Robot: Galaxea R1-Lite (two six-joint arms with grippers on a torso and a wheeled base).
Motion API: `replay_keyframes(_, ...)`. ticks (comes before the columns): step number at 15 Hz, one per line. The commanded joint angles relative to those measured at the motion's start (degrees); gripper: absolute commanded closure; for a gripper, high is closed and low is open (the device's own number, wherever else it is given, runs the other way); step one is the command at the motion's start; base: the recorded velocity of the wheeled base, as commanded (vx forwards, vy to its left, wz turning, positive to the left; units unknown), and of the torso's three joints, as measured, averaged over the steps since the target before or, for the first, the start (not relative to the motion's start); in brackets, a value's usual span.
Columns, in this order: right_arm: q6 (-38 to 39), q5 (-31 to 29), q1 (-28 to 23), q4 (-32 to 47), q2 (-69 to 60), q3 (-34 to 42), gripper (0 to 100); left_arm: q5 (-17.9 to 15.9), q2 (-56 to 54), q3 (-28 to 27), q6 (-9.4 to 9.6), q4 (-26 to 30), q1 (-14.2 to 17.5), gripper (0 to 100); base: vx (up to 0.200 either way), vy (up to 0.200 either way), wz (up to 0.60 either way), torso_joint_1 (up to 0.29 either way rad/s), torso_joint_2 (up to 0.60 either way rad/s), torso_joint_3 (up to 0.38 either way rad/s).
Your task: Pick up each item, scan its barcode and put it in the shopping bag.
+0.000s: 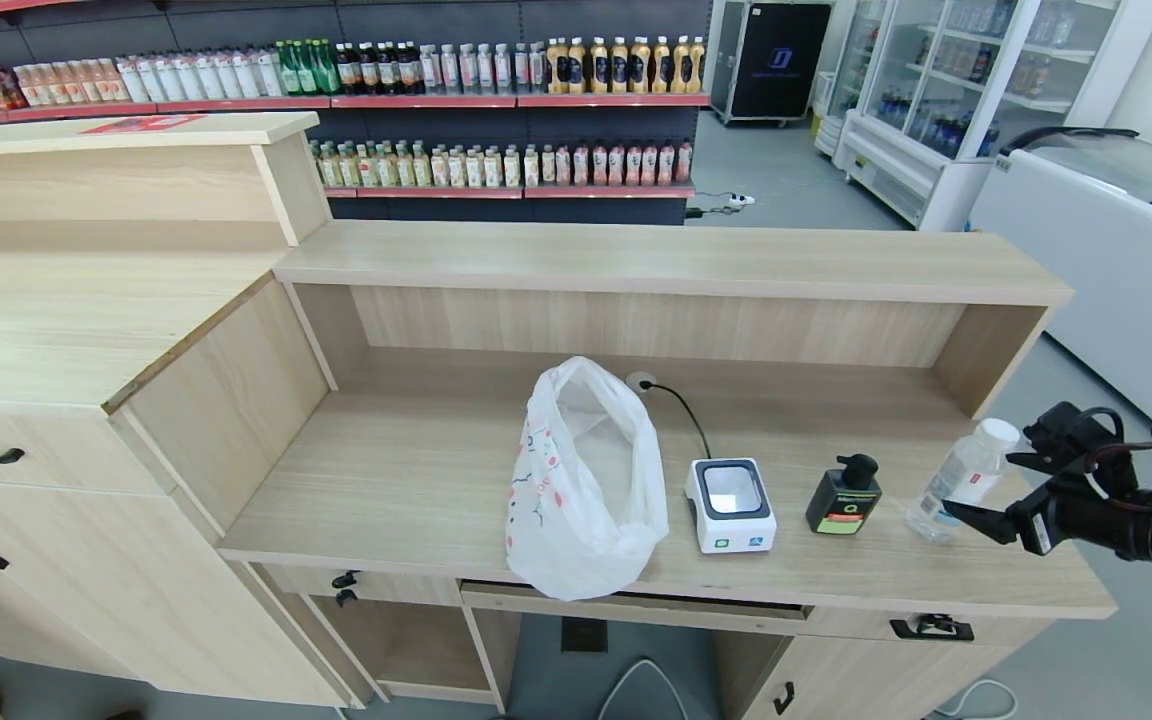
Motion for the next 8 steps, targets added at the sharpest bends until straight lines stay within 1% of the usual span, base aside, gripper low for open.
replay_keyframes(1, -0.31, 0.60, 0.99, 0.02, 2.86, -0.55, 0, 0.04, -0.02, 0.00, 0.08, 0.00, 0.00, 100, 0.000, 0.000, 0.00, 0.000, 0.00, 0.000)
replay_keyframes(4, -1.89, 0.77, 1.78, -0.07, 4.89, -0.81, 0, 0.04, -0.02, 0.00, 0.00, 0.00, 0.00, 100, 0.000, 0.000, 0.00, 0.000, 0.00, 0.000)
replay_keyframes(6, -2.24, 2.00, 2.66, -0.24, 6.56, -1.25, 0, 0.04, -0.02, 0.00, 0.00, 0.00, 0.00, 100, 0.000, 0.000, 0.00, 0.000, 0.00, 0.000)
replay_keyframes(8, -2.33, 2.18, 3.54, -0.33, 8.05, -2.66, 0, 0.04, -0.02, 0.00, 0.00, 0.00, 0.00, 100, 0.000, 0.000, 0.00, 0.000, 0.00, 0.000)
